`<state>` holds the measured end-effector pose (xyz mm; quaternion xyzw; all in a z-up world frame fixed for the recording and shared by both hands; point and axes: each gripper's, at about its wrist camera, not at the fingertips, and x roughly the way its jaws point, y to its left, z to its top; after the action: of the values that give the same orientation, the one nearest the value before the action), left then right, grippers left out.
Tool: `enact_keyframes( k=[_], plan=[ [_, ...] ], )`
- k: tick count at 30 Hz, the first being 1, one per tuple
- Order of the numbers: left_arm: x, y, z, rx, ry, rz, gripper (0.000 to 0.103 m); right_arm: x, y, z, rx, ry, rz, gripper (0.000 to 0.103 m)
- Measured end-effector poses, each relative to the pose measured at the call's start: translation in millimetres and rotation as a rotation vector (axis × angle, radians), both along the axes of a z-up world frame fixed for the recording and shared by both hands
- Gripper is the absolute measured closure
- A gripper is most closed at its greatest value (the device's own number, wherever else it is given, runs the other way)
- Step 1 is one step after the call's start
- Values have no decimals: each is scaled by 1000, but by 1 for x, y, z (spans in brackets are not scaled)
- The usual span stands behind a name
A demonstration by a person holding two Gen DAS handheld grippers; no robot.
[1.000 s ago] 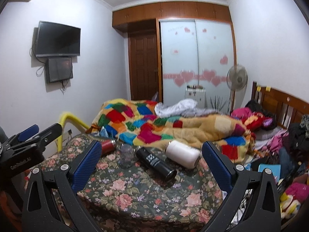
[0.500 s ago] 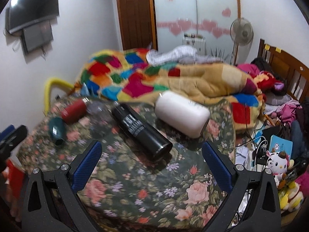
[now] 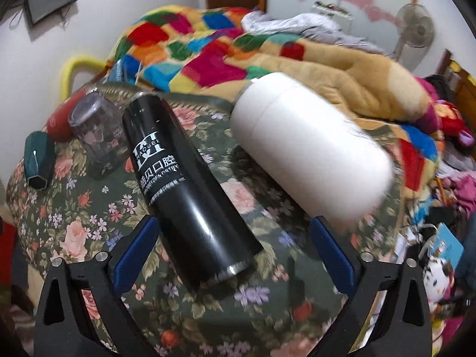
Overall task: Flip cup upright
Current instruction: 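Move the right gripper down to the black thermos and close around it, then lift the black thermos with the right gripper and tilt its cap end up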
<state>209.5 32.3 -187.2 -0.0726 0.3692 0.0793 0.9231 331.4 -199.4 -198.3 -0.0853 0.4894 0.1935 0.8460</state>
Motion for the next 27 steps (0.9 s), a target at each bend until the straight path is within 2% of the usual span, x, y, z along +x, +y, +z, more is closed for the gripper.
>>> enact_keyframes(
  k=[6,10,11,21,27],
  plan=[
    [5,3,-6,-14,15,7,0,15,18,-7,-18,60,107,10],
    [7,3,-7,-12,14,7,0,23,29,-18,-12,143,163,25],
    [7,3,-7,-12,13,7,0,27,32,-20,-25,155,170,25],
    [5,5,-6,-15,10,5,0,30,56,-34,-159,152,257,34],
    [-6,4,0,-7,-6,6,0,20,53,-31,-124,180,243,36]
  ],
)
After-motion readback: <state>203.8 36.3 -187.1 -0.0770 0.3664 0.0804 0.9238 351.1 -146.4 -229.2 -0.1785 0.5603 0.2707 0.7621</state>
